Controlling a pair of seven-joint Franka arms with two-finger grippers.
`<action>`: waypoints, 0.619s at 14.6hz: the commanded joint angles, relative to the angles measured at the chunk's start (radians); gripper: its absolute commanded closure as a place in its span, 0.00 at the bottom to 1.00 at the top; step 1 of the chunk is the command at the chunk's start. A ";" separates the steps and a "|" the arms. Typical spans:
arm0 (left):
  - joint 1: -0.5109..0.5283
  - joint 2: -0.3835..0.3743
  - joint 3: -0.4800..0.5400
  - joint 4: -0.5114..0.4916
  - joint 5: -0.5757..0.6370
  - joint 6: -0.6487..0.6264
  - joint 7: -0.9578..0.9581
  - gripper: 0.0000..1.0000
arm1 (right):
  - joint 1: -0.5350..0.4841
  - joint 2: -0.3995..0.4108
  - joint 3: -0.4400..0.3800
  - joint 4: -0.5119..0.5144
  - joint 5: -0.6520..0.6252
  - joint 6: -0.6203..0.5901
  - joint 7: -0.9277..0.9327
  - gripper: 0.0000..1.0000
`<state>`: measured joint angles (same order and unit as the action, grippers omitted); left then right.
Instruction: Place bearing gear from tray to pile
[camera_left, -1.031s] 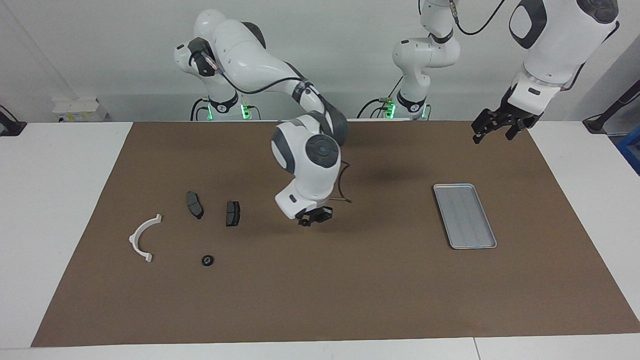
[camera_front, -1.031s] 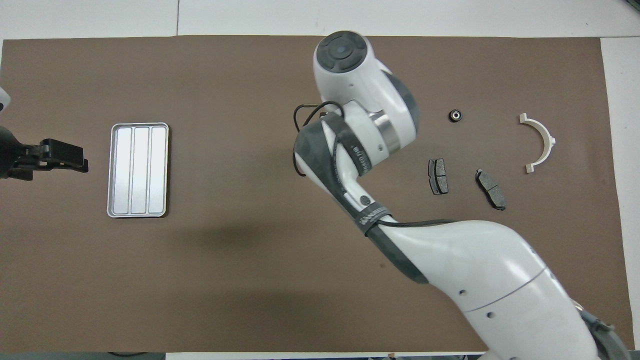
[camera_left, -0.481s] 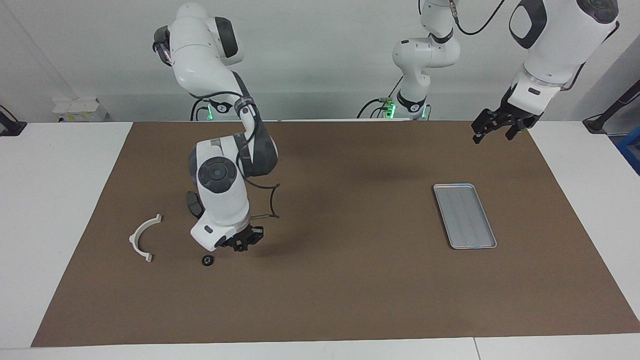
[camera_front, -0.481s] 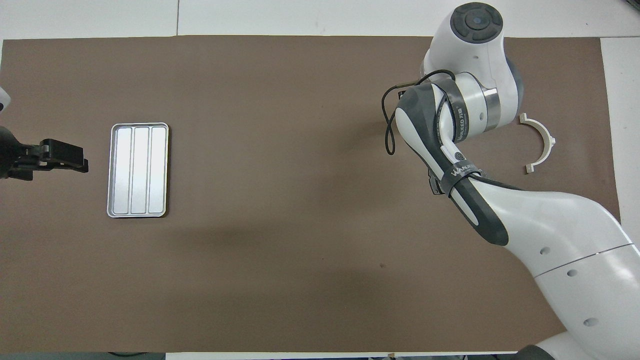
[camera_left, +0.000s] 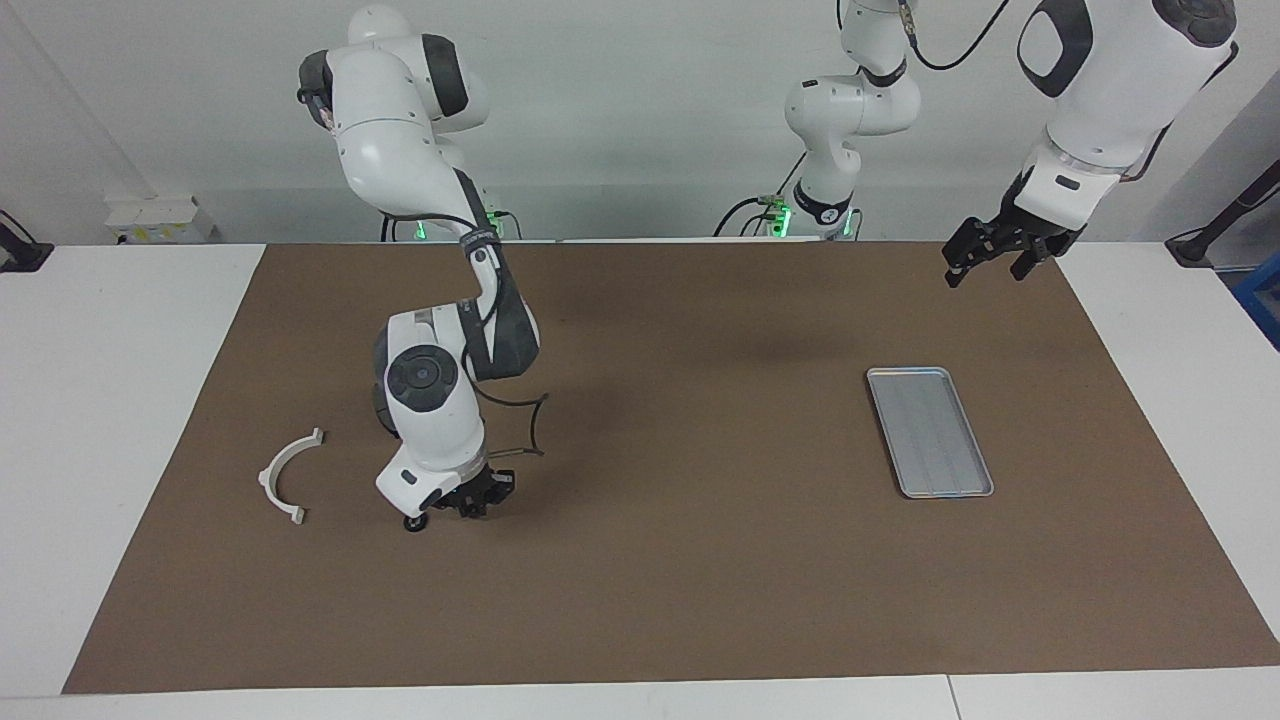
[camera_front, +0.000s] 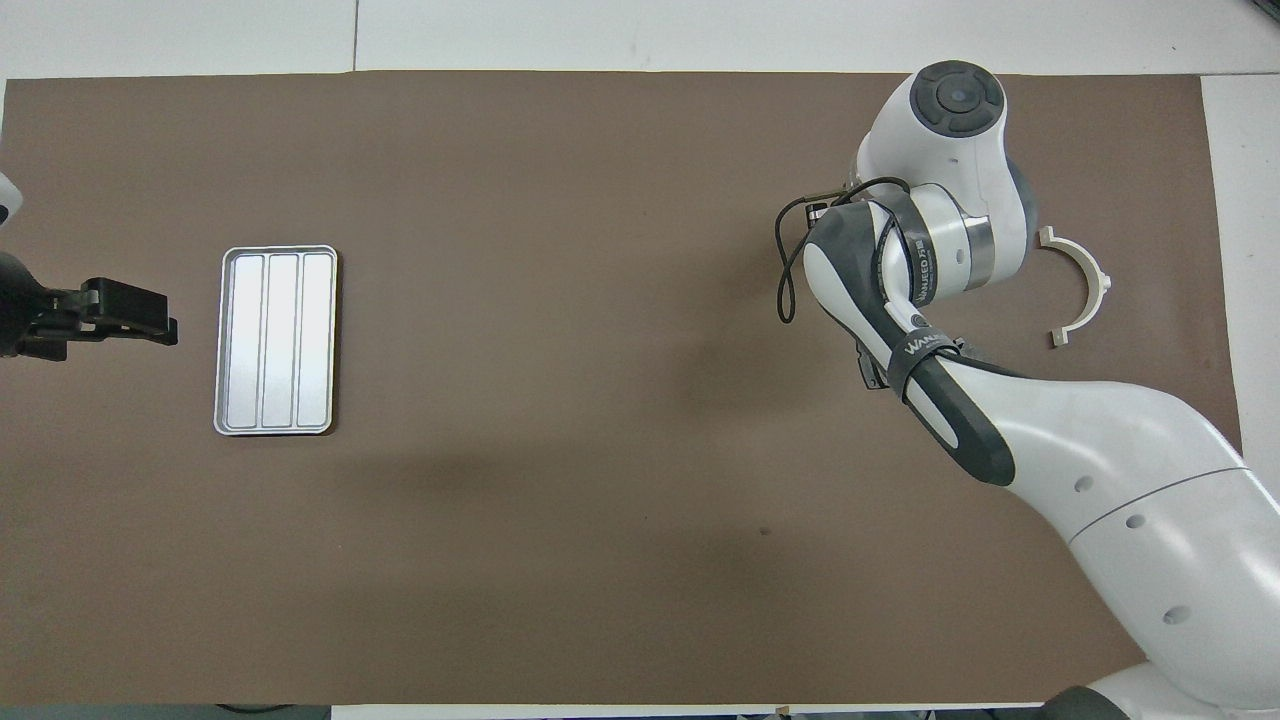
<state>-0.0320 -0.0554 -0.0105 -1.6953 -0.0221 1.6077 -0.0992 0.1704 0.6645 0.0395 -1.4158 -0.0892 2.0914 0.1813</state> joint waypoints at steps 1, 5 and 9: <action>0.014 -0.015 -0.013 -0.014 0.002 -0.011 0.004 0.00 | -0.028 -0.039 0.017 -0.077 0.052 0.070 -0.029 1.00; 0.014 -0.017 -0.013 -0.012 0.002 -0.011 0.004 0.00 | -0.042 -0.042 0.017 -0.121 0.083 0.096 -0.023 1.00; 0.012 -0.015 -0.013 -0.012 0.004 -0.011 0.003 0.00 | -0.043 -0.043 0.017 -0.127 0.083 0.096 -0.020 1.00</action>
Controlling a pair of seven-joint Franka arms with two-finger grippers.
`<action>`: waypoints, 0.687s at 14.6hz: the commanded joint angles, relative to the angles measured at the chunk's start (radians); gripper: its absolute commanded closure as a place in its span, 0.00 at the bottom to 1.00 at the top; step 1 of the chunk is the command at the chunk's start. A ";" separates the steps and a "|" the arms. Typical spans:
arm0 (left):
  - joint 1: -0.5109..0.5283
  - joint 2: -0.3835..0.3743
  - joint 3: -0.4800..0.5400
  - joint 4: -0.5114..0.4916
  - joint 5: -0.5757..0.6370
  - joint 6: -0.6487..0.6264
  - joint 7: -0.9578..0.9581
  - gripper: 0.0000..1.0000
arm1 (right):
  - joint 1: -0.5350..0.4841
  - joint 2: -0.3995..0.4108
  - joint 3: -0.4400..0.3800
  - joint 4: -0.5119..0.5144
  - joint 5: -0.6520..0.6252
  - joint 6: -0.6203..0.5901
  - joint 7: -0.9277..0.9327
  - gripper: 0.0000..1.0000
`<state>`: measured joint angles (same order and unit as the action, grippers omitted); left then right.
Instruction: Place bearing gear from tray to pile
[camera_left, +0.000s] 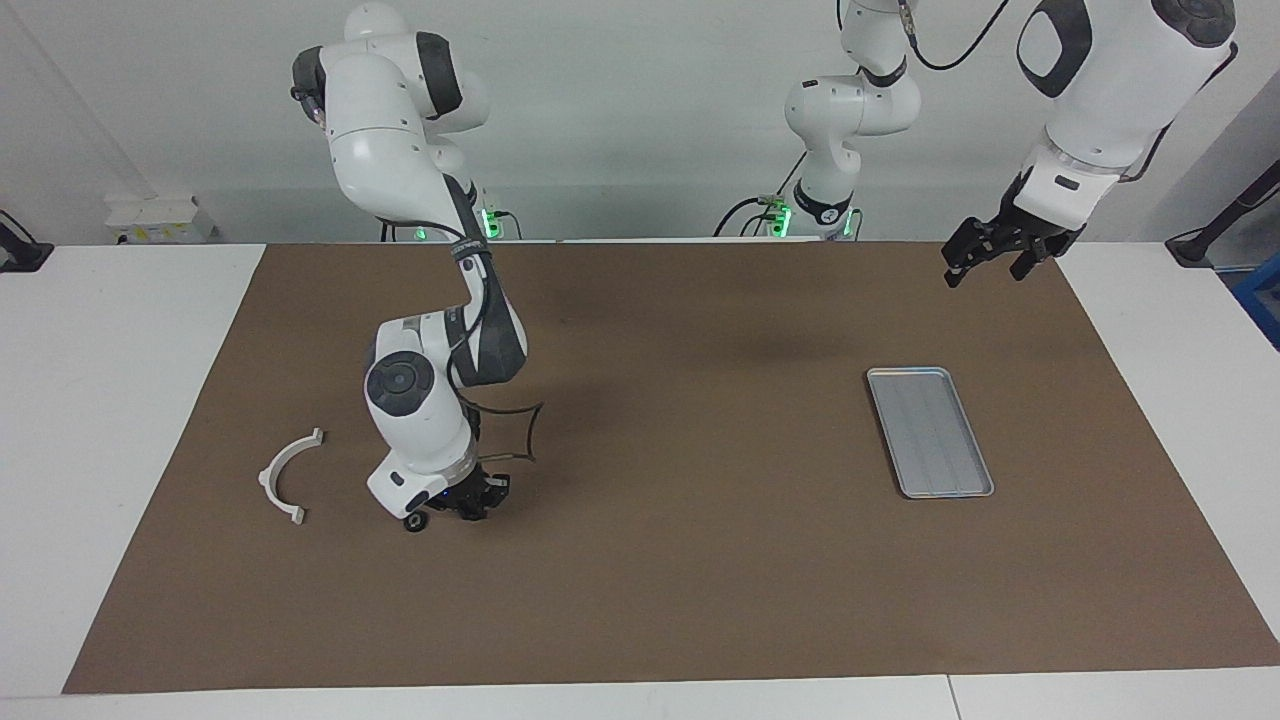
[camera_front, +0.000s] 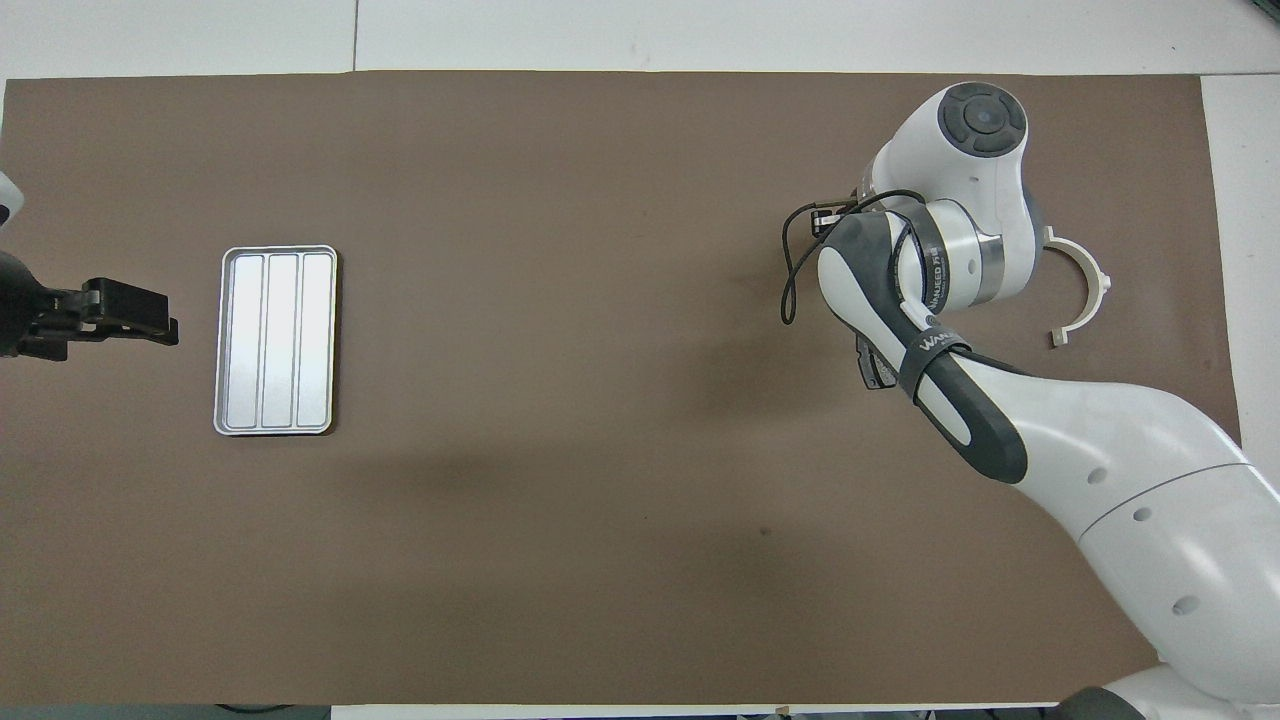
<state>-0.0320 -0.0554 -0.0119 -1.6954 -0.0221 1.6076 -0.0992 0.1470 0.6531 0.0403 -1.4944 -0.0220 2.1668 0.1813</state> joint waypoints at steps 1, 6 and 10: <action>0.012 -0.017 -0.011 -0.012 0.004 -0.012 0.003 0.00 | -0.018 -0.032 0.016 -0.047 0.016 0.018 -0.020 1.00; 0.012 -0.015 -0.011 -0.013 0.004 -0.011 0.003 0.00 | -0.011 -0.040 0.013 -0.040 0.013 0.004 -0.019 0.00; 0.012 -0.017 -0.011 -0.012 0.002 -0.011 0.004 0.00 | -0.018 -0.044 0.013 -0.035 0.002 0.011 -0.025 0.00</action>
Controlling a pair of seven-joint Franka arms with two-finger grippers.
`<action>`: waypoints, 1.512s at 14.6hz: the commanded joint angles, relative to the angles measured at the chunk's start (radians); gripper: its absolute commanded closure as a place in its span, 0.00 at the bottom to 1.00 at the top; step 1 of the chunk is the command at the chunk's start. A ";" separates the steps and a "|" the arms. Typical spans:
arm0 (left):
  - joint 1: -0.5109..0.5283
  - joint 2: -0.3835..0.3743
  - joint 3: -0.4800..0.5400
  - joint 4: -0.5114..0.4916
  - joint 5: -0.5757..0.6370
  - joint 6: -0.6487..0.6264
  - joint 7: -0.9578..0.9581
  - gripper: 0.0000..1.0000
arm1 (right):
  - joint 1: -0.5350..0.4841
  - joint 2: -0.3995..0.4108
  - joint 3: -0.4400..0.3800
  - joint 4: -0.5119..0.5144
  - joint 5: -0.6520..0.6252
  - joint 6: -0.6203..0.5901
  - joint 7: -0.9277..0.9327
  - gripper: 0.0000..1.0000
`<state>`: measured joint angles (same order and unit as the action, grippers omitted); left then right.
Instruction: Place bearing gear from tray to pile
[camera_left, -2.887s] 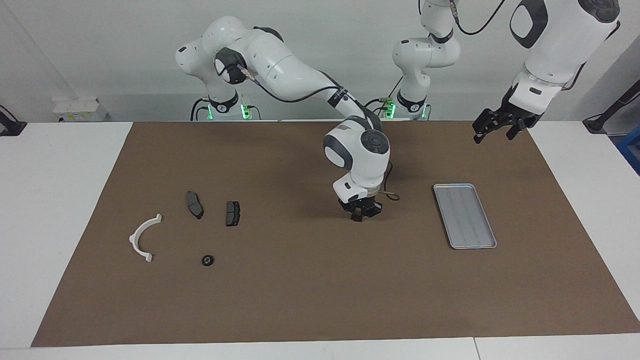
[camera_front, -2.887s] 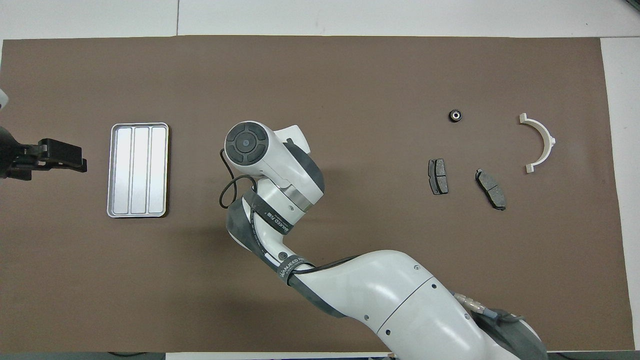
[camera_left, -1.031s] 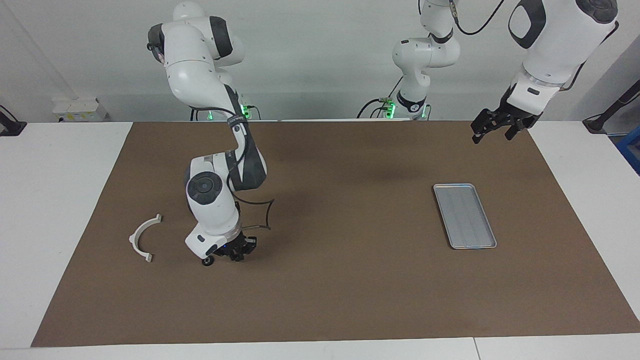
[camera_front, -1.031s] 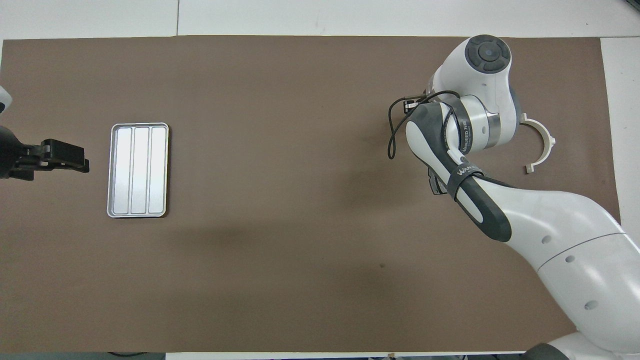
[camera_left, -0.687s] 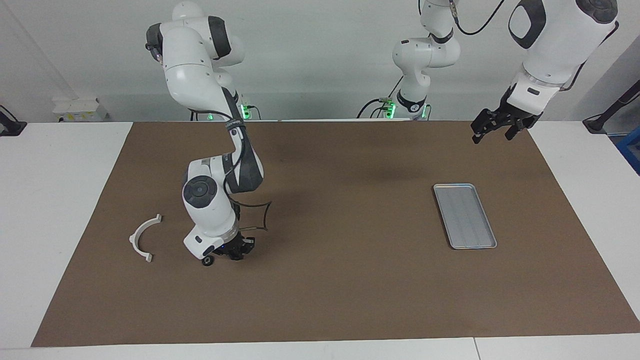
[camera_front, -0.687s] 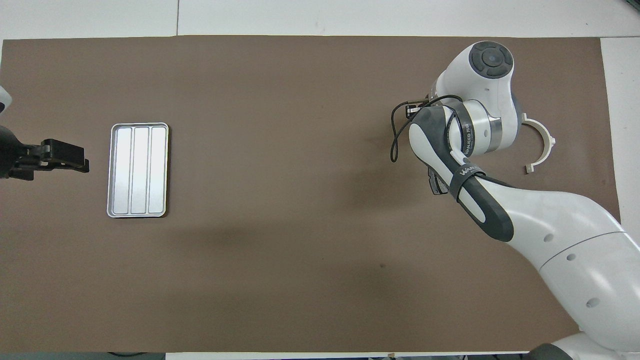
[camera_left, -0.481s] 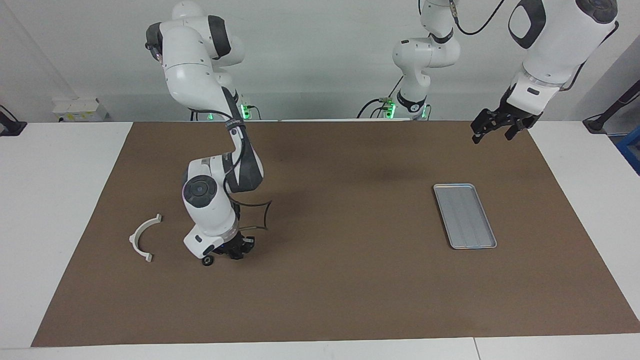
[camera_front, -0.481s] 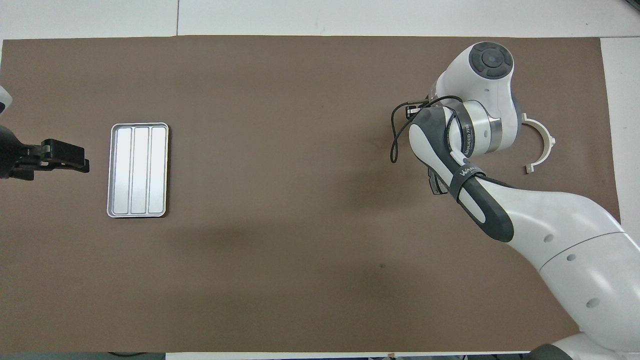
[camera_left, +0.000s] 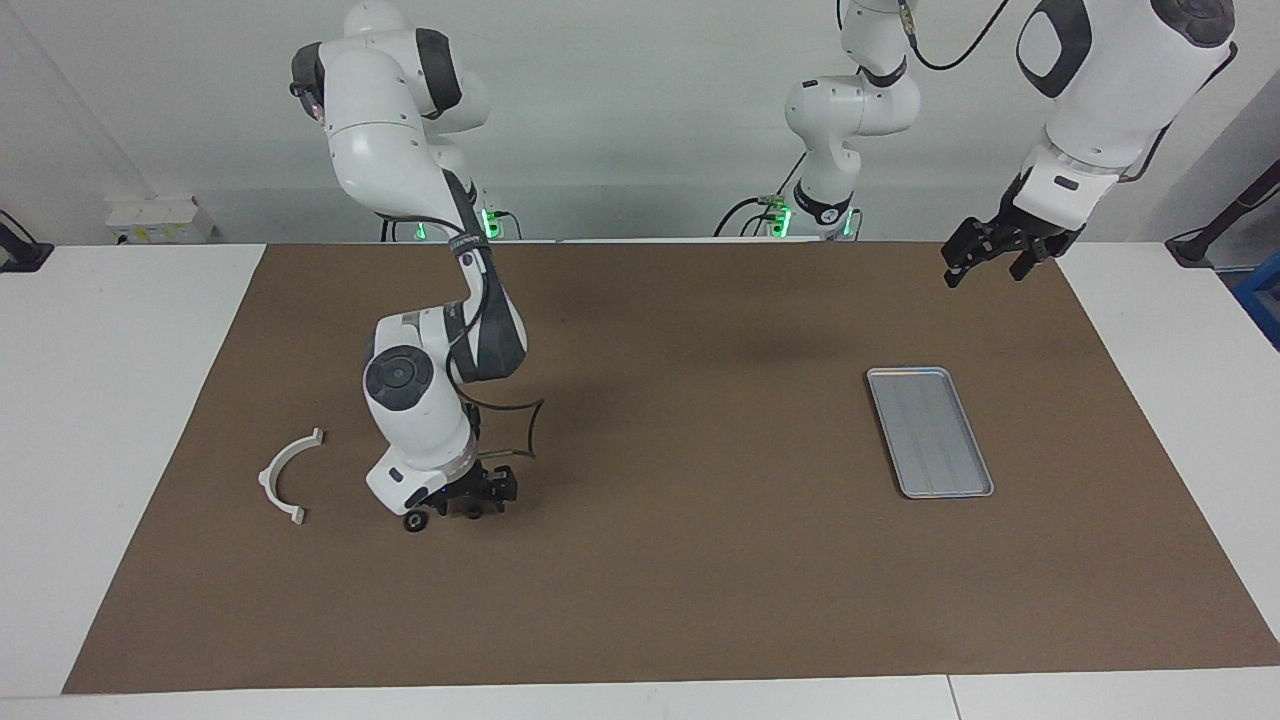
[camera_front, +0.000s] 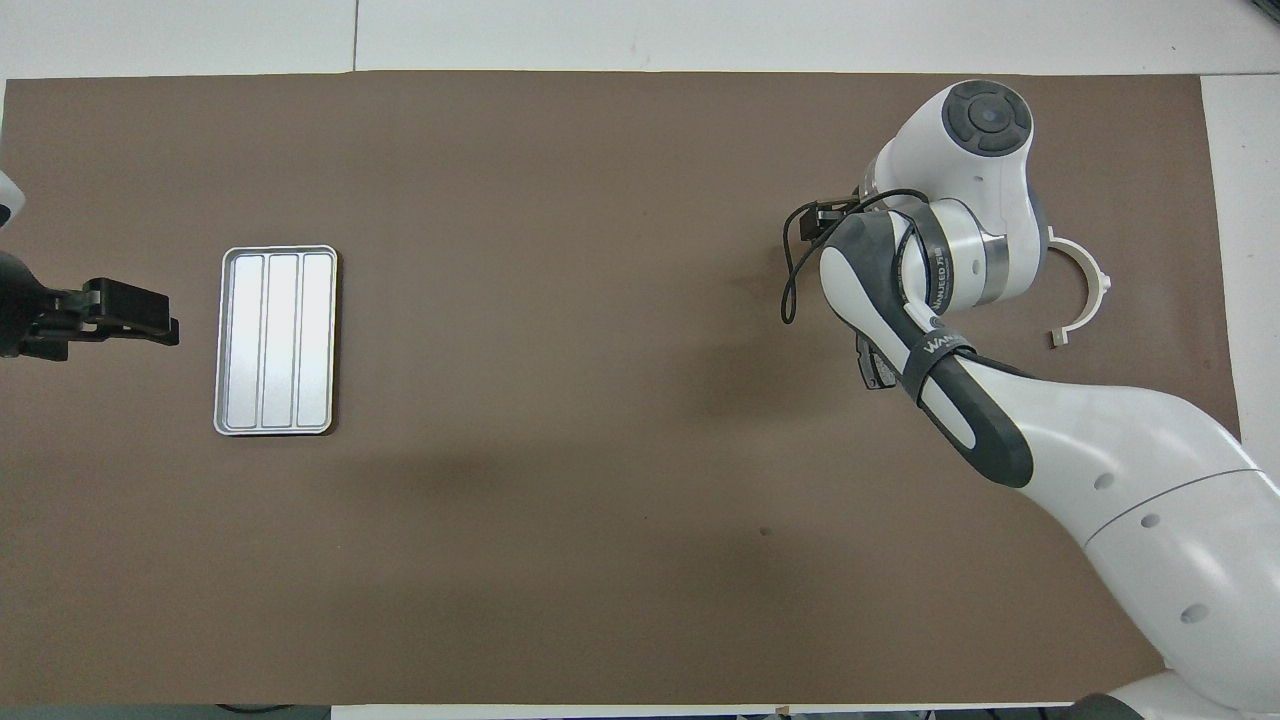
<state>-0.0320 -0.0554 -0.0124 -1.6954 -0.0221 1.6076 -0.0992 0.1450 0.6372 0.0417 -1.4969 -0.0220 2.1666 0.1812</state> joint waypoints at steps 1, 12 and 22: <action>0.012 -0.017 -0.011 -0.012 0.004 -0.011 0.003 0.00 | -0.016 -0.028 0.012 -0.031 -0.001 0.012 -0.026 0.00; 0.012 -0.017 -0.011 -0.013 0.002 -0.011 0.004 0.00 | -0.100 -0.307 0.009 -0.075 0.001 -0.221 -0.300 0.00; 0.012 -0.017 -0.011 -0.012 0.004 -0.011 0.003 0.00 | -0.143 -0.719 0.007 -0.132 0.021 -0.641 -0.249 0.00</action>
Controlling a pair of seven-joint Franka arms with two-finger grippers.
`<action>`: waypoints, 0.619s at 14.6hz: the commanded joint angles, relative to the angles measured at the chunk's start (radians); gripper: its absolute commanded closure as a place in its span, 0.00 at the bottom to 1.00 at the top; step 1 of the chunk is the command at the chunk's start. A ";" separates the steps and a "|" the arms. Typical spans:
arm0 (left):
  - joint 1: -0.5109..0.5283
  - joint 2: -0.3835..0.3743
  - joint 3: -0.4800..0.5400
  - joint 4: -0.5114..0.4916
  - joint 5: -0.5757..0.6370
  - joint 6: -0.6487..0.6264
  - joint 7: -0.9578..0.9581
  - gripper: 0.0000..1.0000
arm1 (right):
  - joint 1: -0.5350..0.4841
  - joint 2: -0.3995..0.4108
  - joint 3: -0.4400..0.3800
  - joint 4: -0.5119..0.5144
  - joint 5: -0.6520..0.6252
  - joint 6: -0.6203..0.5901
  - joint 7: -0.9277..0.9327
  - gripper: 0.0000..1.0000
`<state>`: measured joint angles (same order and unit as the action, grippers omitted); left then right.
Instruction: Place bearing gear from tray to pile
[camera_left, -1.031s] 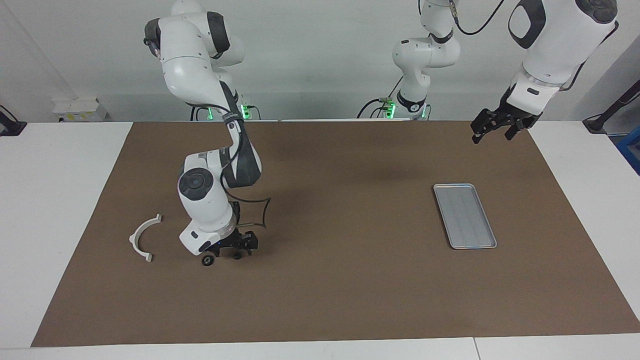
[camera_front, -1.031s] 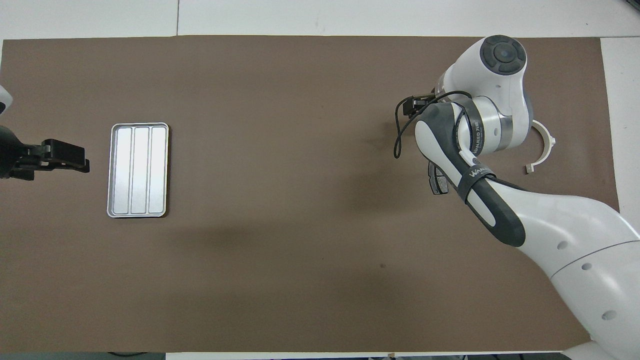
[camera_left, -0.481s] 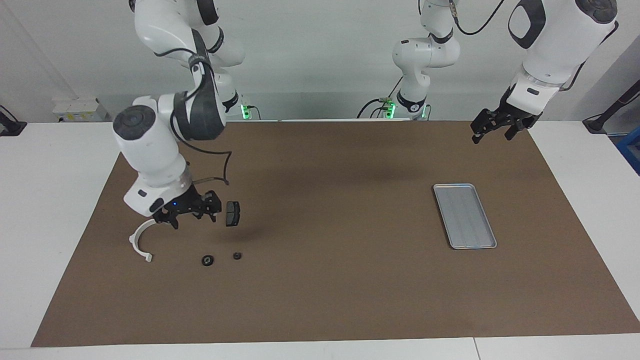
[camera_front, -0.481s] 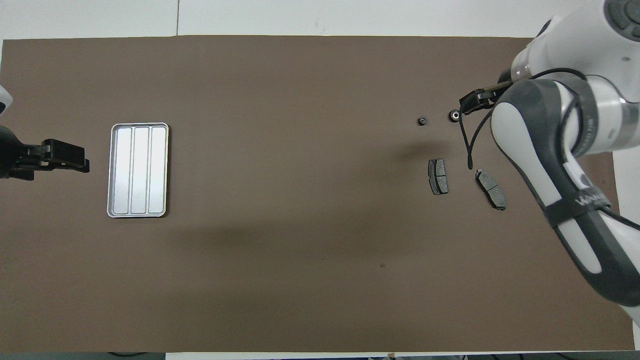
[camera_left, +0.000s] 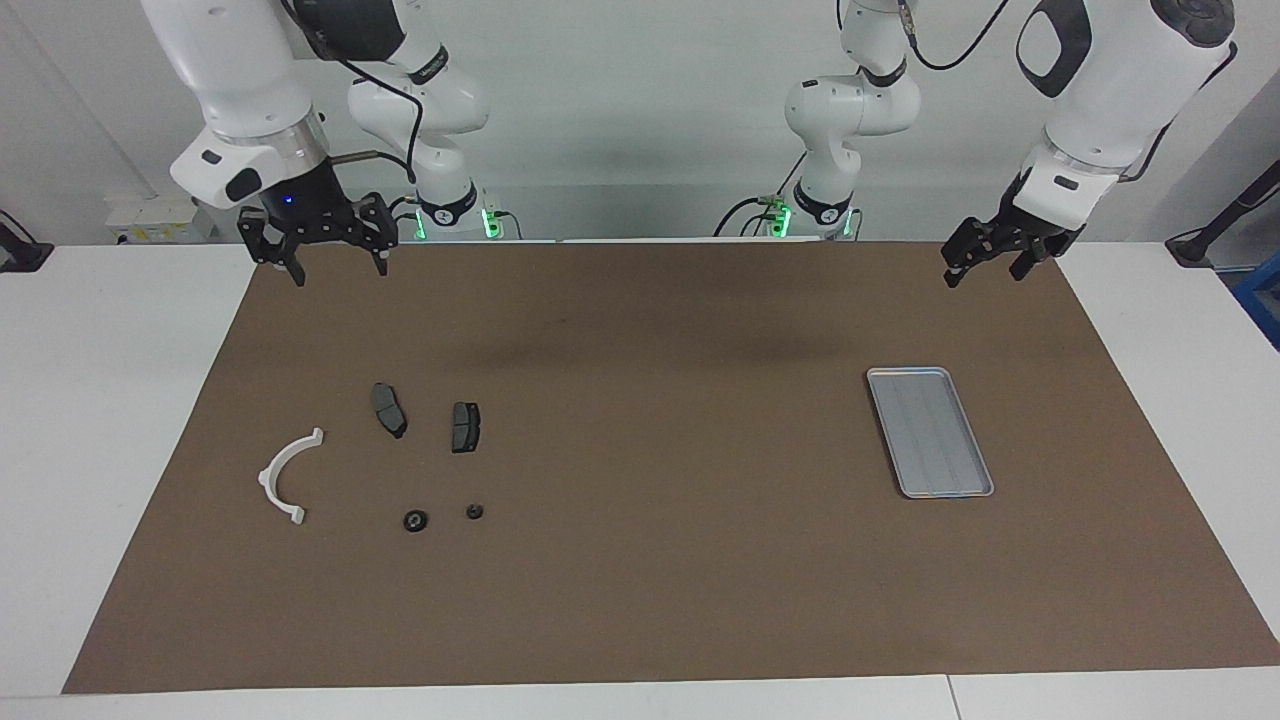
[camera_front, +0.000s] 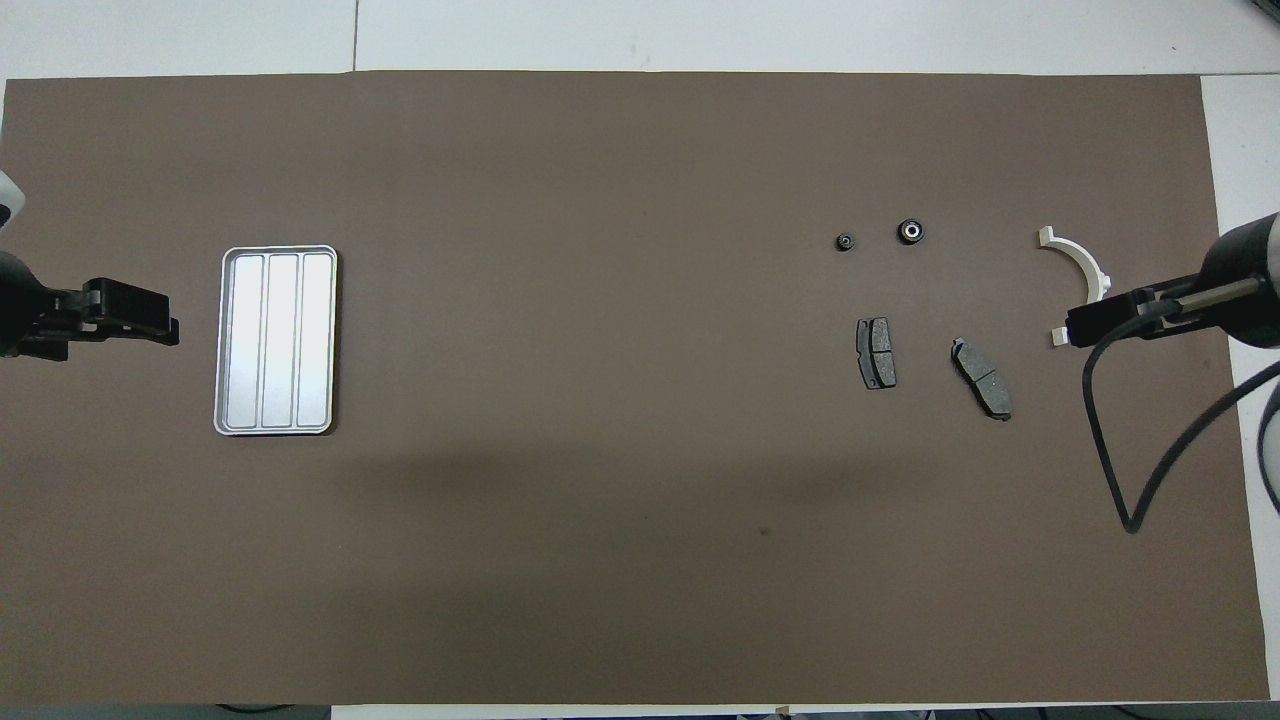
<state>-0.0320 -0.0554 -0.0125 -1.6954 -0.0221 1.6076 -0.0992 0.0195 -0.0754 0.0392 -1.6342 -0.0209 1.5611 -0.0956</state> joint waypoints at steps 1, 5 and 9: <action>0.012 -0.015 -0.011 -0.012 0.004 -0.011 0.003 0.00 | -0.020 -0.006 0.010 0.019 0.021 -0.059 0.043 0.00; 0.012 -0.017 -0.011 -0.012 0.004 -0.011 0.003 0.00 | -0.021 -0.004 0.010 0.016 0.018 -0.073 0.046 0.00; 0.012 -0.017 -0.011 -0.012 0.004 -0.011 0.003 0.00 | -0.020 0.000 0.010 0.017 0.013 -0.064 0.046 0.00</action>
<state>-0.0320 -0.0554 -0.0125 -1.6954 -0.0221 1.6076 -0.0992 0.0180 -0.0815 0.0392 -1.6257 -0.0206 1.5033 -0.0615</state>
